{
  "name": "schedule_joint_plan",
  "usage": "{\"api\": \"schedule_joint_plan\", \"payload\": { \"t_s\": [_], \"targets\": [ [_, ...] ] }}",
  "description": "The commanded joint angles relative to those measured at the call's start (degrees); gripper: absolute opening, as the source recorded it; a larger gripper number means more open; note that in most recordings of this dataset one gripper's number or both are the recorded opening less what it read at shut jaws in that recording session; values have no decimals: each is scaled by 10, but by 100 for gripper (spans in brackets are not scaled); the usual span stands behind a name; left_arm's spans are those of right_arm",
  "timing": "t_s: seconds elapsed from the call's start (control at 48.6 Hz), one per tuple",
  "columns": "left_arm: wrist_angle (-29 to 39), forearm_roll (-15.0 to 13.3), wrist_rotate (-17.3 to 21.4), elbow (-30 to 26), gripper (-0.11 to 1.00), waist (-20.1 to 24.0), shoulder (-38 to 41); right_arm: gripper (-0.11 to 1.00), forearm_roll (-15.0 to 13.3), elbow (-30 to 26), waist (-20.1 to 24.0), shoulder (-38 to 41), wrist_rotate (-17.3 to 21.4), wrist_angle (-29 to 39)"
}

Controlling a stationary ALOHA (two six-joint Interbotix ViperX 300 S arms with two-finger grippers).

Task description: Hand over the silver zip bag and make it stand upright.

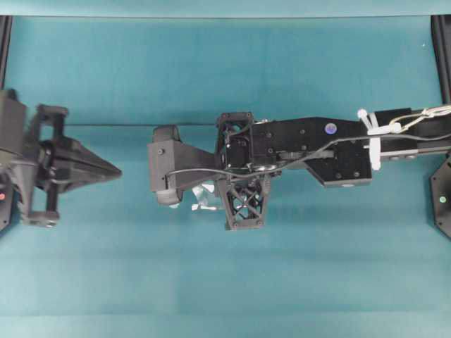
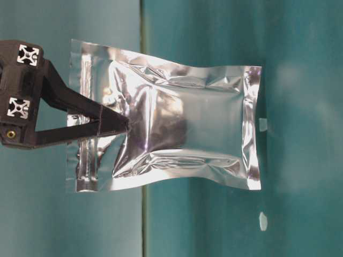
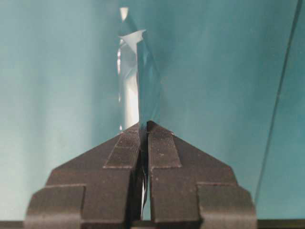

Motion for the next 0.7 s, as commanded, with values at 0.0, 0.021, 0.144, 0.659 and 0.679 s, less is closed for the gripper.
{"api": "schedule_joint_plan", "payload": {
  "t_s": [0.0, 0.021, 0.144, 0.659, 0.679],
  "targets": [
    [-3, 1, 2, -9, 0, -2, 12, 1, -2, -10, 3, -7, -3, -1],
    [-3, 1, 3, -8, 1, -2, 14, 1, -2, -10, 2, -7, -2, -1],
    [-3, 1, 0, -4, 19, 0, 22, 1, -4, -10, 2, -7, -2, -3],
    [-29, 1, -40, 13, 91, -5, 81, 1, -6, -3, 2, -3, 0, -6],
    [-34, 1, -40, 13, 91, -5, 85, 1, -6, -3, 2, -3, 0, -6]
  ]
}}
